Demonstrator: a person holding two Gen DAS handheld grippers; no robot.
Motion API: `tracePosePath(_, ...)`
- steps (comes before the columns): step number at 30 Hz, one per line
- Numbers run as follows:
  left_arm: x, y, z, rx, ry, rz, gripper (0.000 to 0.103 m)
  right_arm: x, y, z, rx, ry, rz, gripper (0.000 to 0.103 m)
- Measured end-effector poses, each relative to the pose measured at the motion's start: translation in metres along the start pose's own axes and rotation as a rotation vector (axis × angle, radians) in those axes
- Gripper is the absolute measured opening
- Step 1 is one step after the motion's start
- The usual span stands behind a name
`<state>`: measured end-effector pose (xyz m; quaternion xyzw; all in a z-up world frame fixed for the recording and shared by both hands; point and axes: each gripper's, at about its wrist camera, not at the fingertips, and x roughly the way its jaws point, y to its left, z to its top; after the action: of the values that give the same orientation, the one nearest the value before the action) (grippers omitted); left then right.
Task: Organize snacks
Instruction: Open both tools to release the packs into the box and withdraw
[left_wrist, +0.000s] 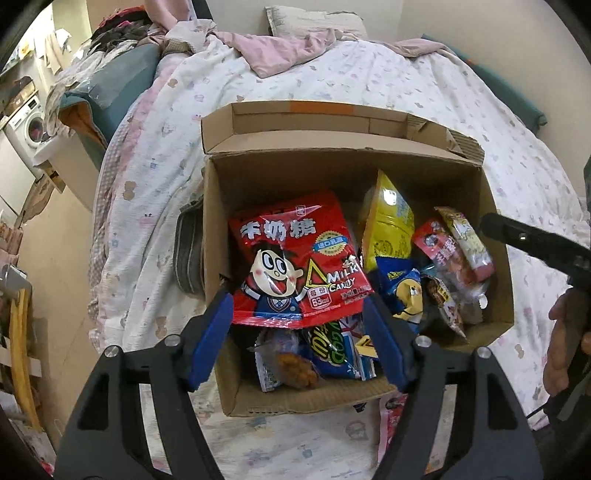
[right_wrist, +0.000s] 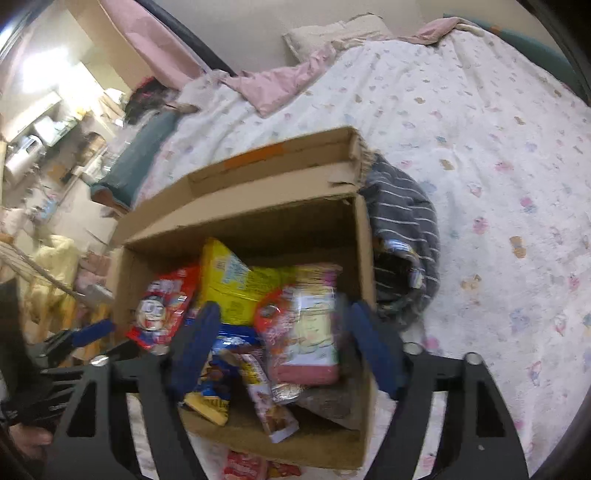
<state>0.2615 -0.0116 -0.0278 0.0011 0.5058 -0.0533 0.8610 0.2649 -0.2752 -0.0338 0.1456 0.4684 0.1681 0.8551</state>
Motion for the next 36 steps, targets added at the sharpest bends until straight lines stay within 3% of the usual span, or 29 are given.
tracePosePath(26,-0.001,0.000,-0.005,-0.029,0.020,-0.011,0.069,-0.018,0.013,-0.001,-0.021,-0.037,0.014,0.080)
tracePosePath(36,-0.028,0.003,-0.022,-0.064,0.006,-0.018,0.069,-0.043,0.022,-0.022,-0.014,-0.046,0.014,0.080)
